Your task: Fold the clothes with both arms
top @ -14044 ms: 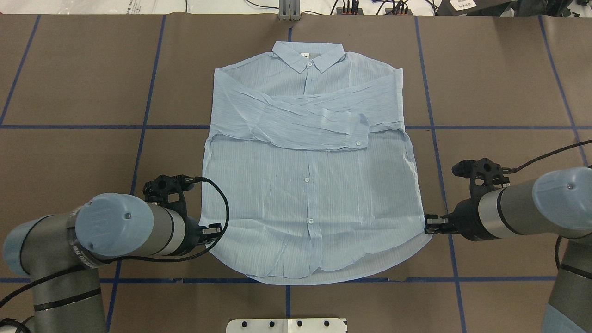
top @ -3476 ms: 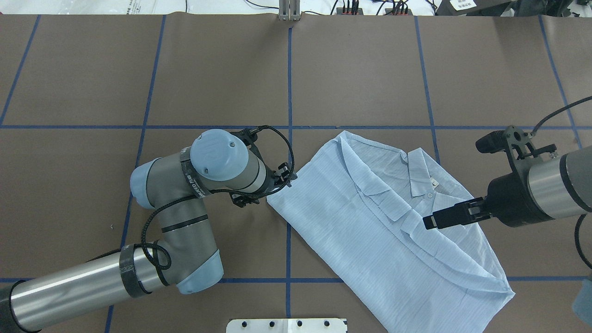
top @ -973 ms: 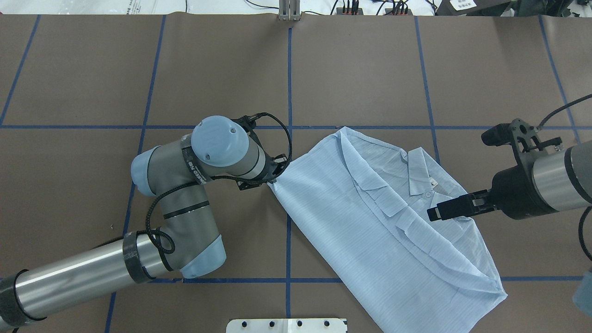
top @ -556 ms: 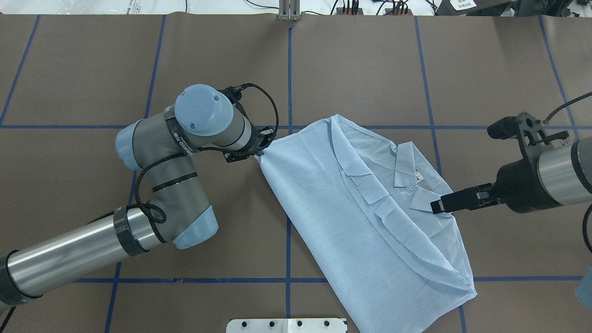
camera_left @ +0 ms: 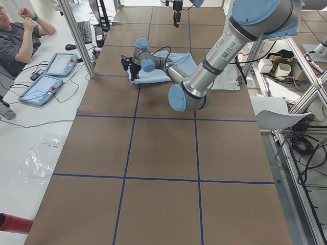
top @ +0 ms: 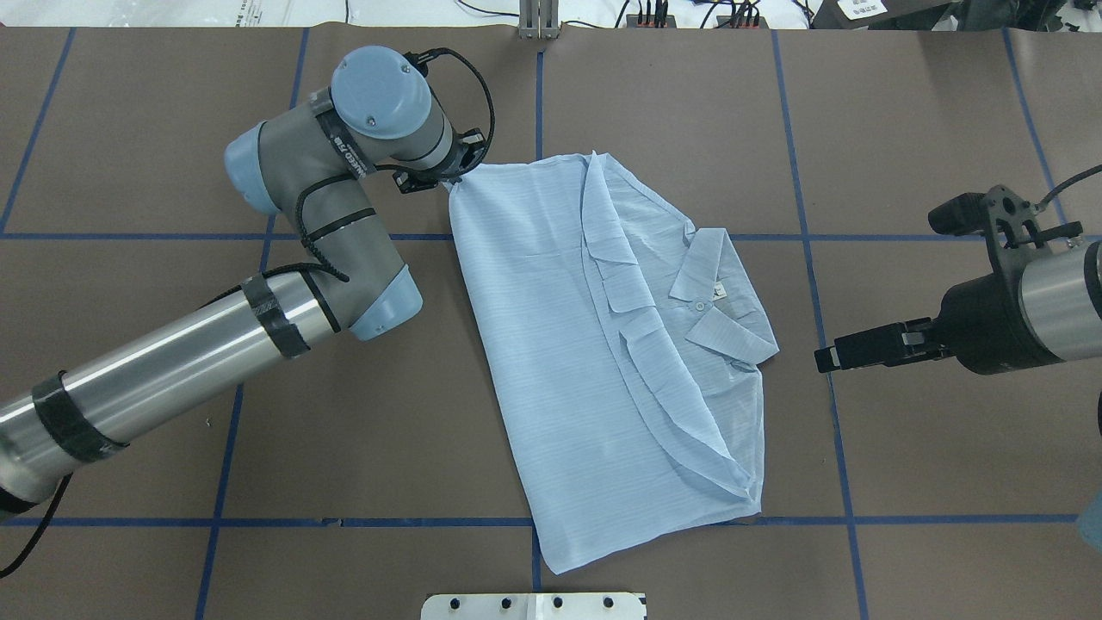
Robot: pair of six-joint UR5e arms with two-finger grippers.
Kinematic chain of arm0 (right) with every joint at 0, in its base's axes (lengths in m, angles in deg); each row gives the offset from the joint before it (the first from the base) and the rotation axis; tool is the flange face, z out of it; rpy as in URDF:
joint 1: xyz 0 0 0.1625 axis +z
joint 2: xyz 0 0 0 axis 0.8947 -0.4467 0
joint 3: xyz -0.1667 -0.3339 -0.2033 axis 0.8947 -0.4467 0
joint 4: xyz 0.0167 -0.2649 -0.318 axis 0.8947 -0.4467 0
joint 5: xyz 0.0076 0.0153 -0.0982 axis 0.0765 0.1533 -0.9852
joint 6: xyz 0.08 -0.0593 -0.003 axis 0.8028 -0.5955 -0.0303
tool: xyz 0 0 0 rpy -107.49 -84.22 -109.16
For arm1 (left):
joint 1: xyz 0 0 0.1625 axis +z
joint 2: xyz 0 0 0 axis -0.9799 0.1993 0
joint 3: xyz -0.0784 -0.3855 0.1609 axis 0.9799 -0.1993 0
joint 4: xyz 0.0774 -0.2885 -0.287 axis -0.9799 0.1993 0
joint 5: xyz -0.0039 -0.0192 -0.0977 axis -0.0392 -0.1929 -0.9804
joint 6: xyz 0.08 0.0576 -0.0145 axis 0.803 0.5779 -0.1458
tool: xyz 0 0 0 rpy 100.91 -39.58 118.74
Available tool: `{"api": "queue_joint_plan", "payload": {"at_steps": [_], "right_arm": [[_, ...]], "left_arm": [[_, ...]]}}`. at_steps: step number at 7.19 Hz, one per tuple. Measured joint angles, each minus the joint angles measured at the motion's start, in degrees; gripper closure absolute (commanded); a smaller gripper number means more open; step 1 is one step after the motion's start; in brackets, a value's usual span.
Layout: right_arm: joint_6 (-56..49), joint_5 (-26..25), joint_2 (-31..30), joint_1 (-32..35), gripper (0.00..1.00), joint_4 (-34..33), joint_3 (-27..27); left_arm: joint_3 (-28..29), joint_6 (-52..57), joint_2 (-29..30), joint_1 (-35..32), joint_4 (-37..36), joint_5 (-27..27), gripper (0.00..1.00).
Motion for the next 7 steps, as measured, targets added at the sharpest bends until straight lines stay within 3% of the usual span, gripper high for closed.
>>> {"api": "queue_joint_plan", "payload": {"at_steps": [3, 5, 6, 7], "right_arm": [[0.00, -0.08, 1.72, 0.58, 0.00, -0.01, -0.93], [0.06, -0.20, 1.94, 0.70, 0.00, 0.01, -1.15], [0.10, -0.30, 1.99, 0.72, 0.00, 0.01, -1.19], [0.14, -0.39, 2.03, 0.69, 0.00, -0.01, -1.21]], "left_arm": [[15.16, 3.45, 4.39, -2.15, 17.37, 4.84, 1.00], [19.88, 5.36, 6.40, -2.11, 23.70, 7.57, 0.99], [20.78, 6.98, 6.79, -2.05, 24.69, 8.30, 0.33], [21.11, 9.09, 6.75, -2.04, 25.04, 8.62, 0.00]]}}
